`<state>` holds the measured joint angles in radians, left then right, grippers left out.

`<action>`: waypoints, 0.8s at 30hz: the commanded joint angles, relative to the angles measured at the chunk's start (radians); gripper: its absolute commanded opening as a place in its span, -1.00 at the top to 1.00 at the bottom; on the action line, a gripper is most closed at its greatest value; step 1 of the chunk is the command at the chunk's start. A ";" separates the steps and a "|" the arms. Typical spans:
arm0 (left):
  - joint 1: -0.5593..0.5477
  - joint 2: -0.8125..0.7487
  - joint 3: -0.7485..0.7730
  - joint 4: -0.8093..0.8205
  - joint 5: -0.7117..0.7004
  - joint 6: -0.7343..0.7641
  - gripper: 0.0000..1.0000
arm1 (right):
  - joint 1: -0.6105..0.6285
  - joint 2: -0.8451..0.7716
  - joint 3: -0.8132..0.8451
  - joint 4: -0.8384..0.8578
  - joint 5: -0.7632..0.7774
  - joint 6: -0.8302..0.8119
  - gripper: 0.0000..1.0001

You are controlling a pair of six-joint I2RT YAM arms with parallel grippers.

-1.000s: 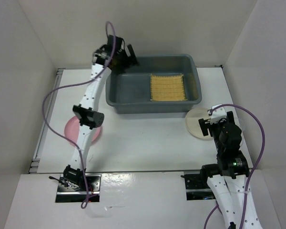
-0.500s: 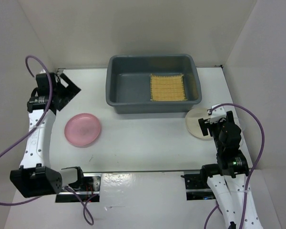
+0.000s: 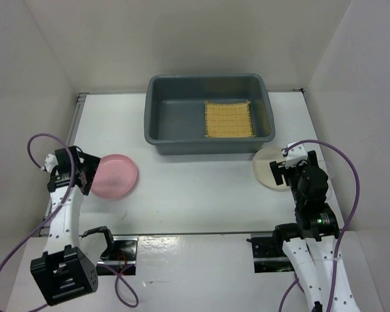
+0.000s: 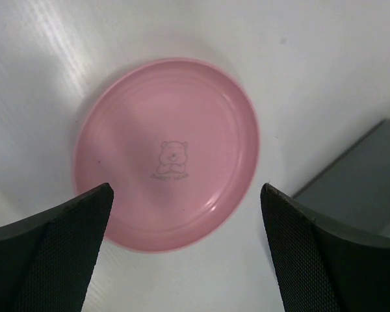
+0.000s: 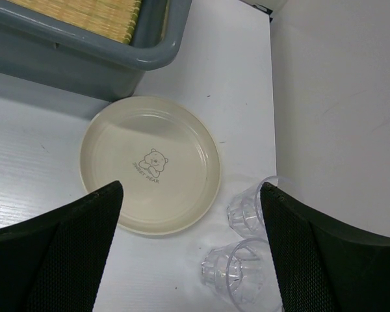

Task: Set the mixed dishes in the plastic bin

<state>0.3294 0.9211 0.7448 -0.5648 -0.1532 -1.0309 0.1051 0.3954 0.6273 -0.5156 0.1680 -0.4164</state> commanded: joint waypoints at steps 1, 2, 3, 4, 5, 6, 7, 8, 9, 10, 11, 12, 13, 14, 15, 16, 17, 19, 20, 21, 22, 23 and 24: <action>0.020 0.051 -0.080 0.019 -0.031 -0.095 -1.00 | 0.010 -0.003 -0.009 0.051 -0.010 0.002 -0.81; 0.039 0.080 -0.103 0.019 -0.010 -0.115 -1.00 | 0.010 -0.003 -0.009 0.051 -0.010 0.002 -0.81; 0.052 0.150 -0.104 0.019 0.019 -0.115 -1.00 | 0.010 -0.003 -0.009 0.051 -0.010 0.002 -0.81; 0.063 0.191 -0.104 0.019 0.020 -0.124 -1.00 | 0.010 -0.003 -0.009 0.051 -0.010 0.002 -0.81; 0.063 0.229 -0.104 0.019 0.029 -0.115 -1.00 | 0.010 -0.003 -0.009 0.051 -0.010 0.002 -0.81; 0.063 0.307 -0.091 0.019 0.029 -0.115 -1.00 | 0.010 -0.003 -0.009 0.051 -0.010 0.002 -0.81; 0.063 0.344 -0.081 0.019 0.044 -0.103 -1.00 | 0.010 -0.003 -0.009 0.051 -0.010 0.002 -0.81; 0.063 0.376 -0.081 0.019 0.055 -0.094 -1.00 | 0.010 -0.003 -0.009 0.051 -0.010 0.002 -0.83; 0.074 0.430 -0.065 0.019 0.055 -0.093 -1.00 | 0.010 -0.003 -0.009 0.051 -0.010 0.002 -0.83; 0.074 0.450 -0.065 0.019 0.085 -0.078 -1.00 | 0.010 -0.003 -0.009 0.051 -0.010 0.002 -0.83; 0.074 0.478 -0.074 0.044 0.095 -0.078 -1.00 | 0.010 -0.003 -0.009 0.051 -0.010 0.002 -0.83; 0.074 0.487 -0.084 0.061 0.112 -0.078 -1.00 | 0.010 -0.003 -0.009 0.051 -0.010 0.002 -0.83; 0.074 0.487 -0.103 0.077 0.112 -0.078 -1.00 | 0.010 -0.003 -0.009 0.051 -0.010 0.002 -0.83; 0.074 0.502 -0.113 0.100 0.121 -0.069 -1.00 | 0.010 -0.003 -0.009 0.051 -0.010 0.002 -0.83; 0.074 0.519 -0.113 0.114 0.135 -0.055 -1.00 | 0.010 -0.003 -0.009 0.051 -0.001 0.002 -0.83; 0.074 0.539 -0.113 0.124 0.135 -0.046 -1.00 | 0.010 -0.003 -0.009 0.051 -0.001 0.002 -0.83; 0.074 0.539 -0.113 0.125 0.135 -0.037 -0.74 | 0.010 -0.003 -0.009 0.051 -0.001 0.002 -0.83; 0.074 0.552 -0.113 0.138 0.144 -0.028 -0.20 | 0.010 -0.003 -0.009 0.051 -0.001 0.002 -0.85; 0.074 0.538 -0.122 0.138 0.133 -0.028 0.20 | 0.010 -0.003 -0.009 0.051 -0.001 0.002 -0.85; 0.074 0.527 -0.122 0.138 0.133 -0.028 0.48 | 0.010 -0.003 -0.009 0.051 -0.001 0.002 -0.88; 0.074 0.509 -0.122 0.147 0.133 -0.028 0.79 | 0.010 -0.003 -0.009 0.051 -0.001 0.002 -0.88; 0.074 0.499 -0.122 0.148 0.133 -0.028 0.91 | 0.010 -0.003 -0.009 0.051 -0.001 0.002 -0.88; 0.074 0.499 -0.122 0.148 0.133 -0.028 1.00 | 0.010 -0.003 -0.009 0.051 -0.001 0.002 -0.88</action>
<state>0.4046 1.3911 0.6754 -0.4271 0.0147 -1.0748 0.1055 0.3954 0.6270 -0.5156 0.1608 -0.4164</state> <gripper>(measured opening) 0.048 0.938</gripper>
